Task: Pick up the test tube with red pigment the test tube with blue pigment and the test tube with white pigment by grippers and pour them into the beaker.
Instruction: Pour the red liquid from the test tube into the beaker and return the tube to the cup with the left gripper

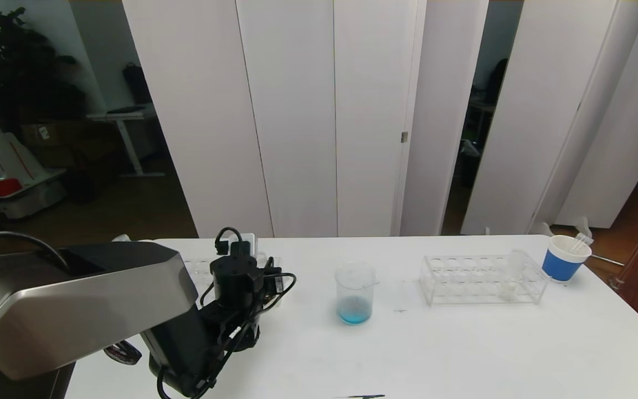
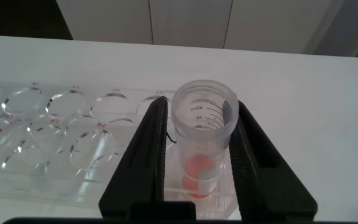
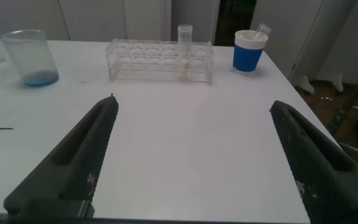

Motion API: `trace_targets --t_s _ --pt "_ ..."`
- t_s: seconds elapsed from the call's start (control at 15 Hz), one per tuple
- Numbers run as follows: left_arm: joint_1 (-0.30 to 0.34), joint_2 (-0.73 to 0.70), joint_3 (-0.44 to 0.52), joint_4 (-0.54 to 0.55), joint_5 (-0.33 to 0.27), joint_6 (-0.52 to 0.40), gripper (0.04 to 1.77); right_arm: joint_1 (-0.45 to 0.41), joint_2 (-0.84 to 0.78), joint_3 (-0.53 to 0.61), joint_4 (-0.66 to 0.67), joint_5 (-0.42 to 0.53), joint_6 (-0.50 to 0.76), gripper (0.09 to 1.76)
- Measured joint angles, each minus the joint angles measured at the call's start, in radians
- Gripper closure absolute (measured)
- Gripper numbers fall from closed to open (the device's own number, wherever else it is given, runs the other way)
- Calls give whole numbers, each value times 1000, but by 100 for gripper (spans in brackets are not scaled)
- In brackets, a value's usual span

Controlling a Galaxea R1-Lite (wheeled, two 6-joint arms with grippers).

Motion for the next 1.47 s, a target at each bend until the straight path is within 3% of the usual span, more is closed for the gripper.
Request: trace_targets --t_s 0.8,1.47 --pt "-16 -25 -4 6 6 11 122 0 0 0 0 0 0 10" --pt "-25 -164 -4 34 1 116 122 0 0 0 0 0 0 10"
